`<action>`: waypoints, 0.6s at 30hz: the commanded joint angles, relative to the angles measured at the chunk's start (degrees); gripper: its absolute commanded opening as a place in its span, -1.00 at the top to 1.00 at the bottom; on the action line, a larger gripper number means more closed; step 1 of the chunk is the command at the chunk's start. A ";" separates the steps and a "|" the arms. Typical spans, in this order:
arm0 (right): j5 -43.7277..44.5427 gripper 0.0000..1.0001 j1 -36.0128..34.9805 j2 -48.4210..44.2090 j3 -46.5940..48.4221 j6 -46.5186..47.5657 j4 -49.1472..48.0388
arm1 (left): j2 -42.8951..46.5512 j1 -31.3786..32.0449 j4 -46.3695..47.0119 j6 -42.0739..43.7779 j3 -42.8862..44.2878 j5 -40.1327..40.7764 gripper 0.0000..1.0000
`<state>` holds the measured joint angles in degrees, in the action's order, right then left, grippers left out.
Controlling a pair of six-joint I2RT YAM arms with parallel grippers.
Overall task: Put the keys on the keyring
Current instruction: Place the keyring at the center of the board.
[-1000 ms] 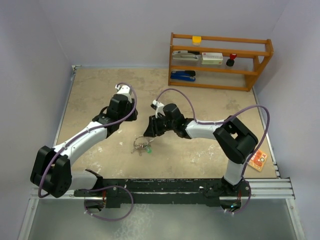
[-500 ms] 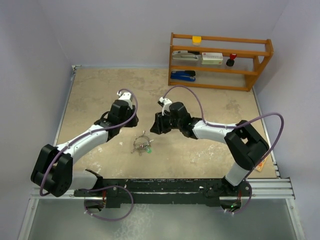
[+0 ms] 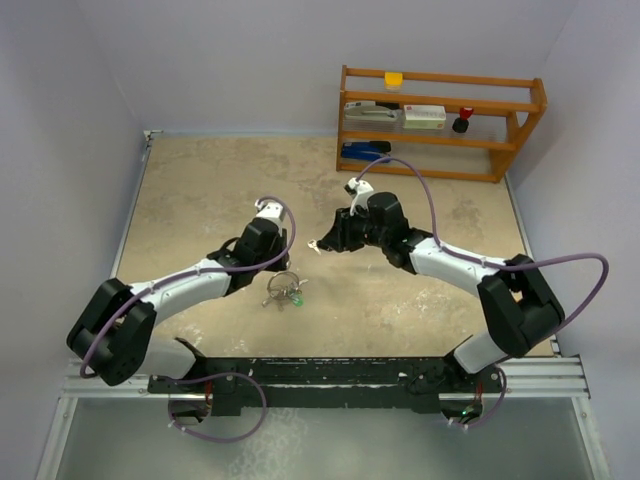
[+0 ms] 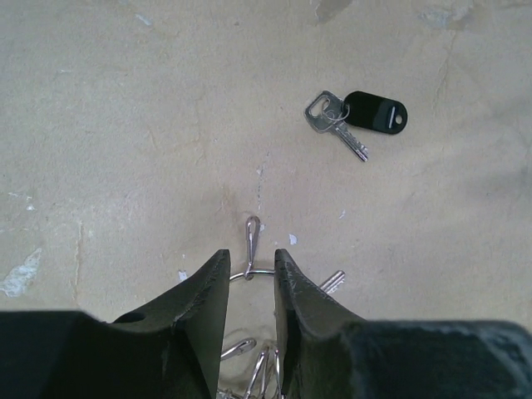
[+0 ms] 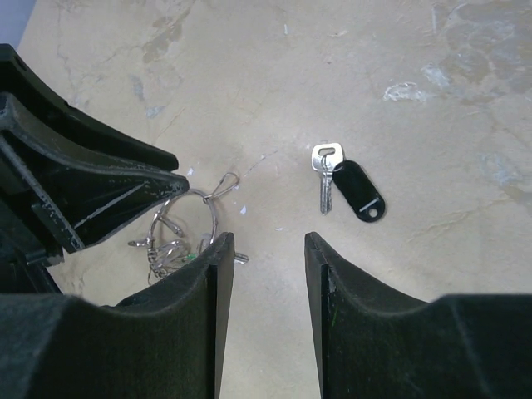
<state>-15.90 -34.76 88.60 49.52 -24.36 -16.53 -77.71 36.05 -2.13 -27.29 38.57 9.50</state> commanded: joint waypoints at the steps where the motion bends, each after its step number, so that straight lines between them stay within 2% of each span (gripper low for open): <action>1: 0.09 0.14 0.85 -3.74 -1.82 1.79 -0.75 | -0.76 0.38 4.29 -1.26 -0.64 2.92 0.50; 18: -0.89 0.12 2.93 -5.90 -3.95 2.65 -1.08 | -5.87 0.95 8.84 -1.49 -2.43 1.64 0.50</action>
<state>-15.97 -32.25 84.99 45.84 -22.87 -16.36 -83.09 36.67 3.18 -27.94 36.62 11.18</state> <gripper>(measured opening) 0.438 0.251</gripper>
